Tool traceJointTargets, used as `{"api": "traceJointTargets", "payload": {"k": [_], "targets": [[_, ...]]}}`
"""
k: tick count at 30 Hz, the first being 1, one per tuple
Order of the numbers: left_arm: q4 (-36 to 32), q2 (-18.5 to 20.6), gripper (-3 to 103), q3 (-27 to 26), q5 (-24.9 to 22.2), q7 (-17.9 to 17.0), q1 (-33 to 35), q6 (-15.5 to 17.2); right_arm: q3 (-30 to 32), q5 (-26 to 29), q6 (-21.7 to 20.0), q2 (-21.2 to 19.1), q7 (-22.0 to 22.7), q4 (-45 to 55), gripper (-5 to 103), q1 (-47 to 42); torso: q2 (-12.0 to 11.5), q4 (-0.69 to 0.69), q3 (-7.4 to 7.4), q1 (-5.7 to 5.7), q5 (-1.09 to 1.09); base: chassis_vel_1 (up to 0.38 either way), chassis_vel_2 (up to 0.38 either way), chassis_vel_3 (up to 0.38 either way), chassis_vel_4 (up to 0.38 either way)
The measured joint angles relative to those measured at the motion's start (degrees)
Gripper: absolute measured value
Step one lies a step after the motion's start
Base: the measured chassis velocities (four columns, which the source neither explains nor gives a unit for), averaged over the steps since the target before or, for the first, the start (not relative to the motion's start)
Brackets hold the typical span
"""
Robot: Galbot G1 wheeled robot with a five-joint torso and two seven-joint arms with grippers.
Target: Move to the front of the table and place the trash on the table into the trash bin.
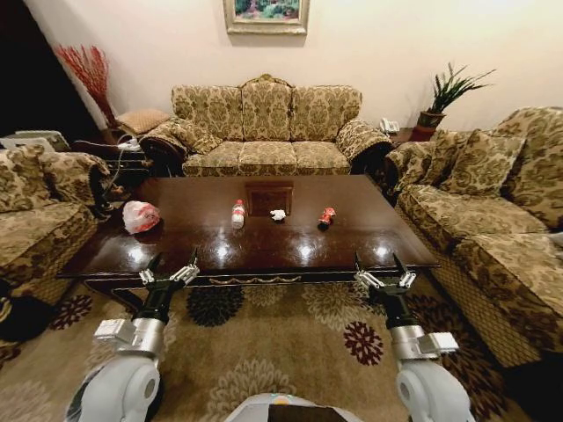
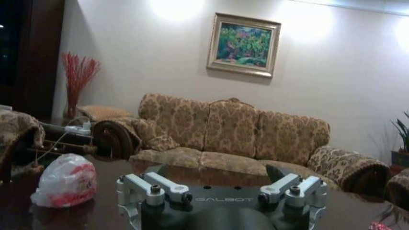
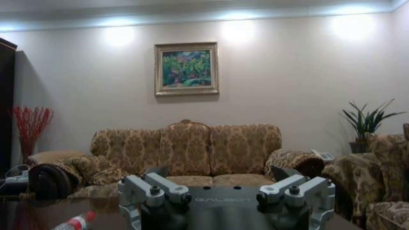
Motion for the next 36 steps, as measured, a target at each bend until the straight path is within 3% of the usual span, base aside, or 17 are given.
{"api": "traceJointTargets", "payload": {"k": [20,36], "targets": [[1.61,-2.28,100,1.71,1.28,0.01,0.33,0.11,-0.61,-1.79,0.44,0.99,-0.52,-0.54,100,0.44,0.0,0.0,0.0,0.0,0.0,0.0,0.0,0.0,0.0],[3.68,-1.05,100,1.8,0.65,-0.11,-0.87,0.3,-0.59,-2.25,0.57,0.77,0.28,-0.65,100,1.06,0.0,0.0,0.0,0.0,0.0,0.037,0.029,-0.032,-0.039]]}}
